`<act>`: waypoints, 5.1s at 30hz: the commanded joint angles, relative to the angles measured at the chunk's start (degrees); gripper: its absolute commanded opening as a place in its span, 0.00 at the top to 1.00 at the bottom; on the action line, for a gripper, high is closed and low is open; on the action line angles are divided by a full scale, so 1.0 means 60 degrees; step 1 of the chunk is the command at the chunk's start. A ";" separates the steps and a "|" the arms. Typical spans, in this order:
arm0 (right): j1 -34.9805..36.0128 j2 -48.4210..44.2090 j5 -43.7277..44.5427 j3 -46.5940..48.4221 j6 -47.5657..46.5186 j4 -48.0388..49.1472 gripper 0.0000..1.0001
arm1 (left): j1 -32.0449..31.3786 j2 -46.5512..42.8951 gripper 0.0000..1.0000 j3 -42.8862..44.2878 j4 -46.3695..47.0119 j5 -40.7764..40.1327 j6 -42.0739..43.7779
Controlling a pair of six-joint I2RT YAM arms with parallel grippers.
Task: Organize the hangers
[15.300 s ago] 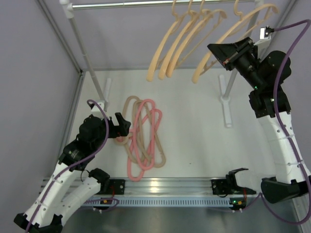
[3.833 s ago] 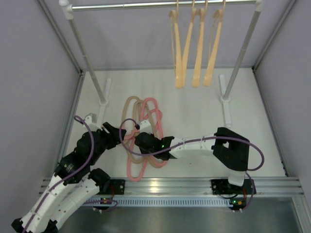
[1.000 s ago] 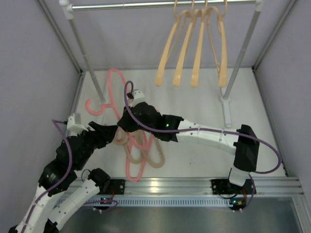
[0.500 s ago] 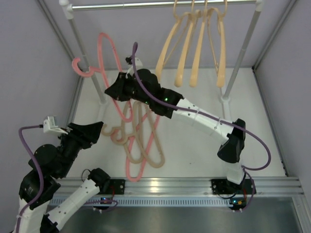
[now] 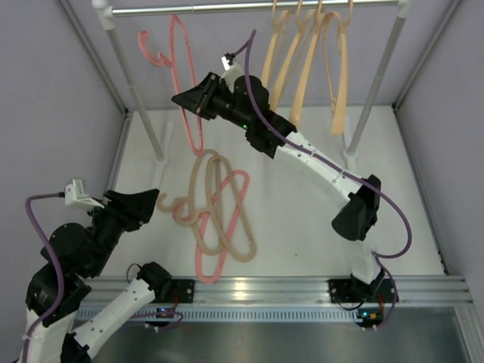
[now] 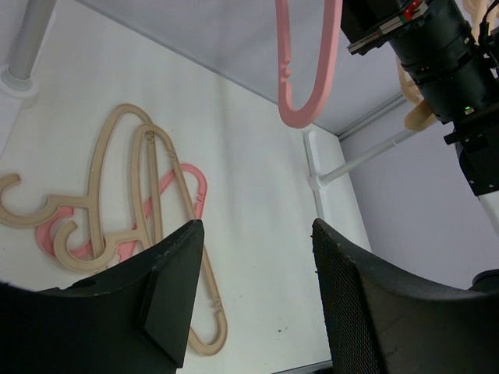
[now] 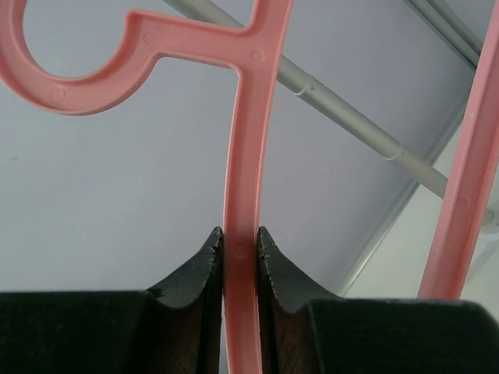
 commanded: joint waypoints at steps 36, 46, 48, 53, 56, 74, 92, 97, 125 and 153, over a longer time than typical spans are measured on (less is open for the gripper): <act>0.0108 0.0631 0.2529 0.1257 0.2089 0.2537 1.00 | -0.0011 -0.0225 0.37 -0.0335 -0.0232 0.0202 0.0067; 0.0167 0.0690 0.2881 0.1477 0.2236 0.2170 1.00 | -0.0011 -0.0269 0.37 -0.0350 -0.0262 0.0217 0.0008; 0.0225 0.0704 0.2910 0.1477 0.2178 0.2068 1.00 | -0.0012 -0.0269 0.37 -0.0379 -0.0247 0.0232 -0.0007; 0.0343 0.0675 0.3071 0.1331 0.2134 0.1834 1.00 | -0.0011 -0.0283 0.37 -0.0379 -0.0247 0.0246 -0.0036; 0.0401 0.0675 0.3115 0.1214 0.2090 0.1834 1.00 | -0.0011 -0.0313 0.37 -0.0379 -0.0262 0.0232 -0.0036; 0.0636 0.0367 0.3789 0.0686 0.1797 0.1789 0.98 | -0.0011 -0.0415 0.37 -0.0408 -0.0291 0.0246 -0.0051; 0.1455 -0.0364 0.4622 0.0306 -0.0135 0.1058 0.57 | -0.0011 -0.0372 0.37 -0.0452 -0.0306 0.0202 -0.0138; 0.1822 -0.0876 0.5500 -0.0103 -0.1015 0.0604 0.50 | -0.0011 -0.0328 0.36 -0.0482 -0.0291 0.0159 -0.0226; 0.3828 -0.5505 0.8344 -0.7075 -0.2378 -0.0027 0.32 | -0.0011 0.1971 0.33 -0.5504 0.3223 0.1066 -0.2789; 0.4313 -0.9110 0.9751 -1.1999 -0.1441 -0.0481 0.30 | -0.0011 0.6058 0.41 -0.7439 0.7428 0.1242 -0.2937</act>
